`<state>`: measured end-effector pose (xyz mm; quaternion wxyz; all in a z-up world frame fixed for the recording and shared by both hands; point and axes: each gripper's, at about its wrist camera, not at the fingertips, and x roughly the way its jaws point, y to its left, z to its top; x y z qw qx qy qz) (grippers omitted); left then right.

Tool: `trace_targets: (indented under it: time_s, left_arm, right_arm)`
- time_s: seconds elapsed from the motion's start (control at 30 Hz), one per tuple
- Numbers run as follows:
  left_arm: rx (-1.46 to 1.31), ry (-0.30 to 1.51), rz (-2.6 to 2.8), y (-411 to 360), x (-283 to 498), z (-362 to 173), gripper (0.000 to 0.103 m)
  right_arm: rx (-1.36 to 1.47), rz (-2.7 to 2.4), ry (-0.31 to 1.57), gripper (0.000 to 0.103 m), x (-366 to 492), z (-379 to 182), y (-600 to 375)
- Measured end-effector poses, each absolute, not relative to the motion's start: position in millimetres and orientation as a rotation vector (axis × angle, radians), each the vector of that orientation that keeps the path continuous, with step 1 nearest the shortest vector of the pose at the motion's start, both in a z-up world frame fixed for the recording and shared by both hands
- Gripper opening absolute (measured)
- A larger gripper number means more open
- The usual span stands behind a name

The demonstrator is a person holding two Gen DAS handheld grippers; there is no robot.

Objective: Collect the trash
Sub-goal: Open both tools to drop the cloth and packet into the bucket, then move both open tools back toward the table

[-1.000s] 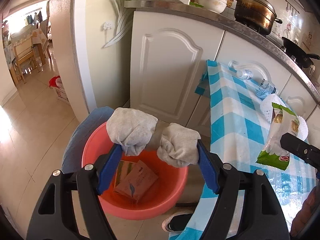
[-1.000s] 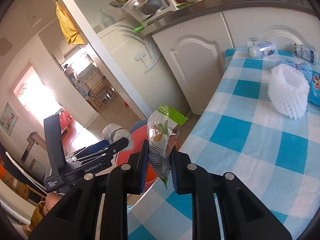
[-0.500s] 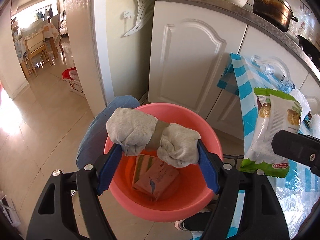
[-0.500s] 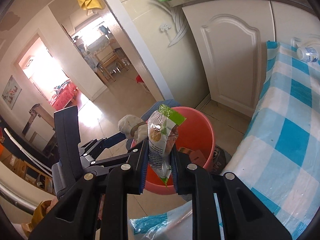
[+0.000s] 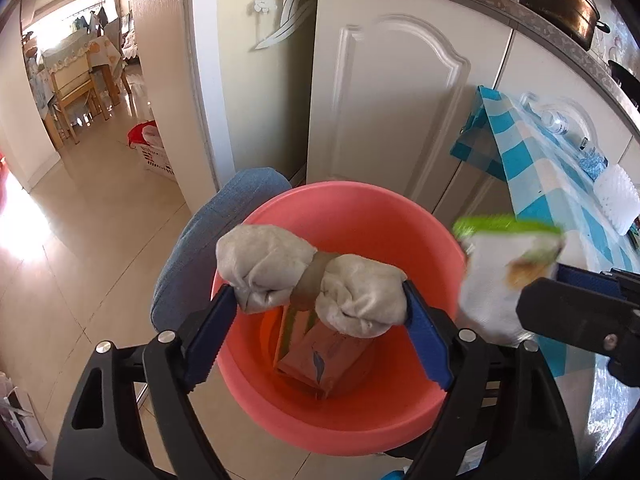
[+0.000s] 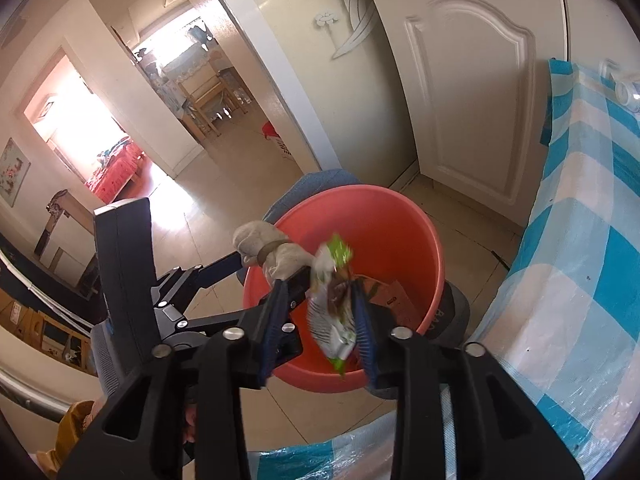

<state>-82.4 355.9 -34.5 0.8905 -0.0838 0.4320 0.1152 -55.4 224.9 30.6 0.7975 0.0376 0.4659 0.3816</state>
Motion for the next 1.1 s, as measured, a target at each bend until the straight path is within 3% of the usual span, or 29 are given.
trace_targets:
  time_s: [0.03,0.07,0.27,0.43,0.53,1.1]
  left_arm:
    - [-0.175,0.909,0.245,357,-81,-37,0.086]
    - [-0.179,0.917,0.251,358,-81,-39,0.089]
    - [-0.234,0.895,0.248,369,-88,-34,0.093]
    - [-0.303,0.863,0.228,376,-96,-20,0.094]
    - [-0.36,0.842,0.221,380,-103,-12,0.095]
    - [-0.416,0.887,0.101,336,-102,8,0.095]
  right_arm:
    - [0.095,0.813,0.989,0.058,-55,32,222]
    - [0.111,0.813,0.974,0.062,-56,33,217]
    - [0.209,0.771,0.87,0.078,-62,50,180]
    - [0.264,0.728,0.777,0.082,-71,63,145]
    - [0.28,0.688,0.737,0.091,-76,68,126]
    - [0.357,0.6,0.661,0.092,-81,70,57]
